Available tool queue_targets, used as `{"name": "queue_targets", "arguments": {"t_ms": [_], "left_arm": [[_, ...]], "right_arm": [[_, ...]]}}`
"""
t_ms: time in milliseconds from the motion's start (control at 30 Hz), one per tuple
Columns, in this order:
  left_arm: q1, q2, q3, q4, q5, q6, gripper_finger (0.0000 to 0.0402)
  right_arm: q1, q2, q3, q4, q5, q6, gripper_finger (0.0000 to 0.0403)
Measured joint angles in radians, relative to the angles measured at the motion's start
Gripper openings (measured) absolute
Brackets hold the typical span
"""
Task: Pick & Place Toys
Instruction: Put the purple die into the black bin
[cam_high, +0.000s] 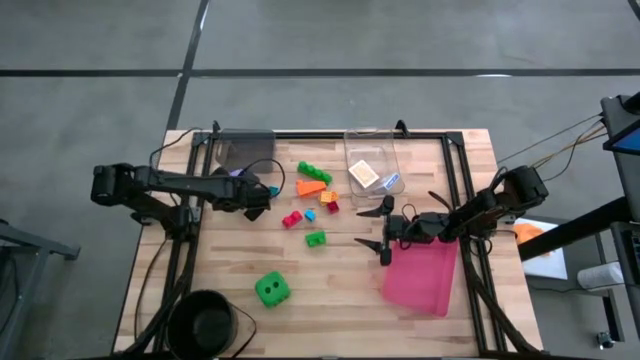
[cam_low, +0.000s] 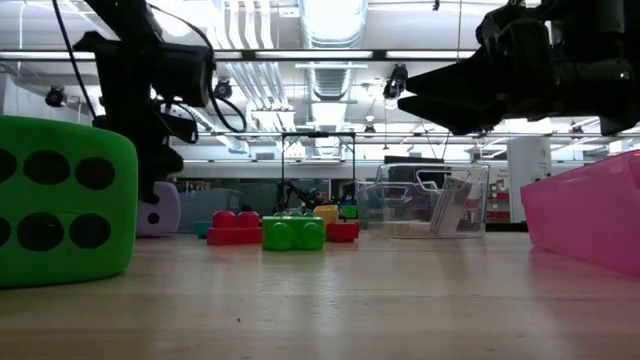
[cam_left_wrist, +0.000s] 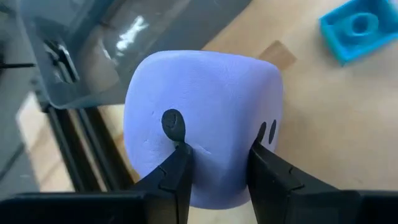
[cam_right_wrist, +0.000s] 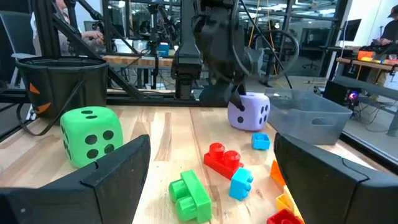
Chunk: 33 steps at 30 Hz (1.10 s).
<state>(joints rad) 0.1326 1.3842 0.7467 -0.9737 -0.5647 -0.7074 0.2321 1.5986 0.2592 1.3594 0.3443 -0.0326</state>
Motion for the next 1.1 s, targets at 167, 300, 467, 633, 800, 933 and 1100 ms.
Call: {"name": "queue_targets", "arguments": {"t_ms": [167,300,467,633,800,933,1100], "left_arm": [[-0.030,-0.101,0.003,0.032,0.045,0.015,0.0089],[-0.049,-0.191,-0.015,0.074,0.050,0.036,0.0085],[-0.055,-0.301,-0.065,0.217,0.029,0.113,0.0085],[-0.055,-0.412,-0.163,0.478,0.022,0.250,0.0067],[-0.039,-0.516,-0.249,0.660,0.017,0.316,0.0034],[0.010,-0.590,-0.278,0.684,0.005,0.319,0.0023],[0.104,-0.643,-0.290,0.687,-0.032,0.338,0.0022]], "right_arm": [[0.000,0.000,0.000,-0.010,0.000,0.003,0.0340],[0.000,0.000,0.000,-0.010,0.000,0.004,0.0340],[0.000,0.000,0.000,-0.010,0.000,0.004,0.0340],[0.000,0.000,0.000,-0.010,0.000,0.004,0.0340],[0.000,0.000,0.000,-0.010,0.000,0.007,0.0340],[0.000,0.000,0.000,-0.010,0.000,0.007,0.0340],[0.000,0.000,0.000,-0.010,0.000,0.007,0.0340]]}}
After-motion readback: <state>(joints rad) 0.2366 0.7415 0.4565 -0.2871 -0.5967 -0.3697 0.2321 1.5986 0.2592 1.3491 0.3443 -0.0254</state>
